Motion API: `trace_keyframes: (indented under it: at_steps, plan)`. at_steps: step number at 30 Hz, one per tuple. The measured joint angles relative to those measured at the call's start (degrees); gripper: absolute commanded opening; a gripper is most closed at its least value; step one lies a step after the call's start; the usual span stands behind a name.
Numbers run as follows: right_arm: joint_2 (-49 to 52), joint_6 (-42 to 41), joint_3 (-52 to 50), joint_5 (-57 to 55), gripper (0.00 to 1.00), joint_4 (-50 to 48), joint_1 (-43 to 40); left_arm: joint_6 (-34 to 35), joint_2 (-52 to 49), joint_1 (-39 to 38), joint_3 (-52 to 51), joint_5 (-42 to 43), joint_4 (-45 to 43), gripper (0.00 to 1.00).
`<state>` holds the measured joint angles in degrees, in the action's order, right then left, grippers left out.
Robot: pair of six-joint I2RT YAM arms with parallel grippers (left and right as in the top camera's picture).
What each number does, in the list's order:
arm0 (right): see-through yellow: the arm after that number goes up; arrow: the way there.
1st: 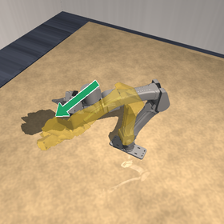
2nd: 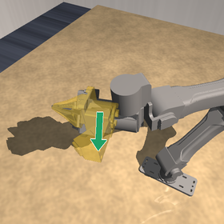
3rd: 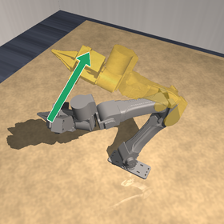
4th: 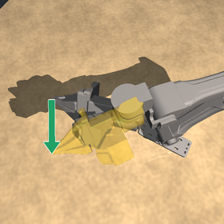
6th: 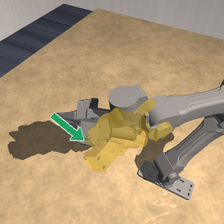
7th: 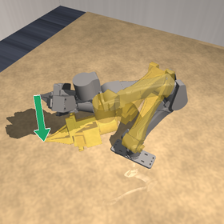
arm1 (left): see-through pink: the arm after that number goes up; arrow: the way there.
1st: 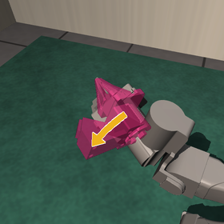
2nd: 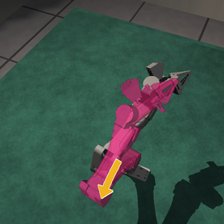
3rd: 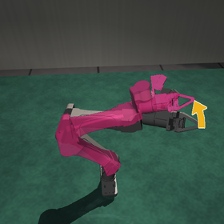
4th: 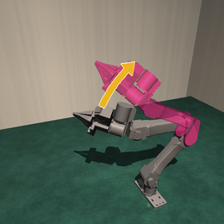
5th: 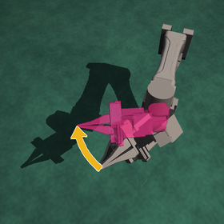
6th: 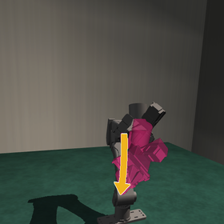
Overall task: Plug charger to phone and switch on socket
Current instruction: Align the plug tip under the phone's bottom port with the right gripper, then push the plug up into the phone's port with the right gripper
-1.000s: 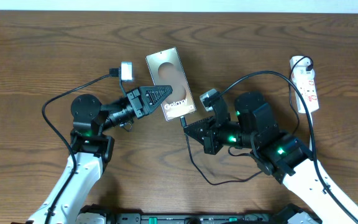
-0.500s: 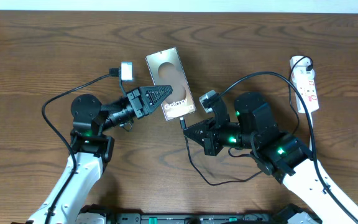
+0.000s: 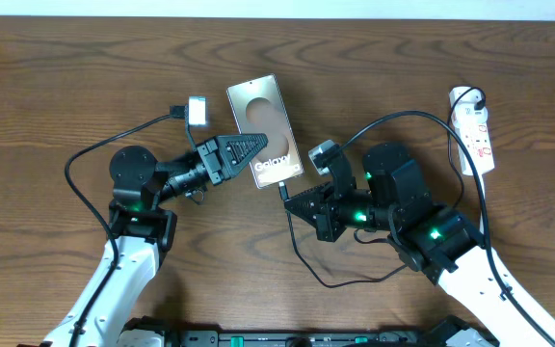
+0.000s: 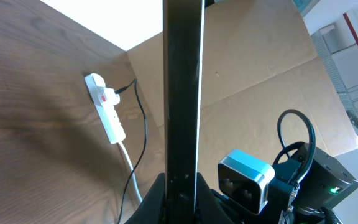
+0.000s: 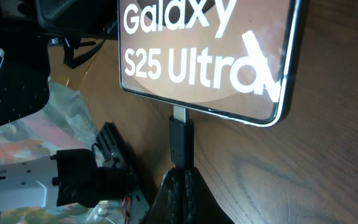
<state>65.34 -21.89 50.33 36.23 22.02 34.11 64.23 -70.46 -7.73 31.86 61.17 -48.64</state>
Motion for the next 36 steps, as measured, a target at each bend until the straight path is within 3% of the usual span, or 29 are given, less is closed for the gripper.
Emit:
trace_keyframes:
  at_steps: [30, 36]
  plan:
    - [0.1, 0.3, -0.5, -3.2, 0.01, -6.9, 0.5, -0.2, 0.0, 1.0, 0.5, -1.6, -0.7, 0.08]
    - [0.2, 0.6, -0.6, -5.0, 0.15, -6.4, 0.6, -1.3, 0.0, 1.0, 0.8, -1.0, -0.4, 0.07]
